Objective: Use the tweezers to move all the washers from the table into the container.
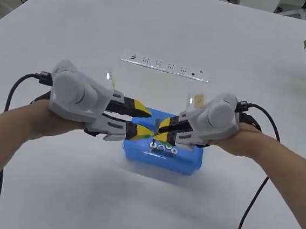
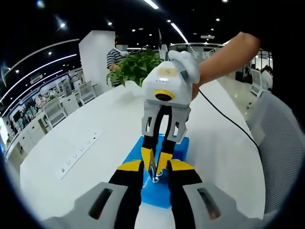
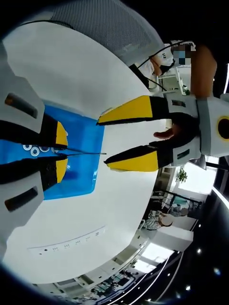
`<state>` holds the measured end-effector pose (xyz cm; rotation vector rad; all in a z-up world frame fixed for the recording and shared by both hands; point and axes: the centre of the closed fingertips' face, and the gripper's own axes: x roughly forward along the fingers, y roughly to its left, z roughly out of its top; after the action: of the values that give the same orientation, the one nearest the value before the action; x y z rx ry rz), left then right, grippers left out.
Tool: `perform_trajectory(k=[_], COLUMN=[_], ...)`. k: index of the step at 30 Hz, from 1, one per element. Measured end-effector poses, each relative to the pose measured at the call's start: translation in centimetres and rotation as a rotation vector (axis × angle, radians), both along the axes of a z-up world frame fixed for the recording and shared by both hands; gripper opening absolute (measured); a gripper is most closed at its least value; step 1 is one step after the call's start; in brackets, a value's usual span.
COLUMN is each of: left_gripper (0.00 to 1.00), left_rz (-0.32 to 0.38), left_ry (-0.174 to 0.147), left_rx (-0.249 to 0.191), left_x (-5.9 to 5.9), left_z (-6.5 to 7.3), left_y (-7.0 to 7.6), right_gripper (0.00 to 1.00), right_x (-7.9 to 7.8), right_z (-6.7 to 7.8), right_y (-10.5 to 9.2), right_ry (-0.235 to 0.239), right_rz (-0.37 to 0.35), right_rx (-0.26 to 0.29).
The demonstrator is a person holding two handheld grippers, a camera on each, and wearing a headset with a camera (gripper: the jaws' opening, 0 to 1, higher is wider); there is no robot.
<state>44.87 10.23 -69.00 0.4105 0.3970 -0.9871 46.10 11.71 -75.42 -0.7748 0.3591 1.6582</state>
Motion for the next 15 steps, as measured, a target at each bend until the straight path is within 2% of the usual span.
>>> perform_trajectory(k=[8, 15], left_gripper=[0.13, 0.07], left_rz=[-0.030, -0.041], left_ry=[-0.008, -0.014], left_rx=[0.041, 0.045], left_x=[0.57, 0.65], left_z=[-0.52, -0.49], left_y=[-0.74, -1.01], right_gripper=[0.08, 0.08], right_x=[-0.10, -0.12], right_z=[0.01, 0.02], right_y=[-0.16, -0.17], right_ry=[-0.007, -0.011], right_rz=[0.012, 0.018], right_rx=[-0.003, -0.005])
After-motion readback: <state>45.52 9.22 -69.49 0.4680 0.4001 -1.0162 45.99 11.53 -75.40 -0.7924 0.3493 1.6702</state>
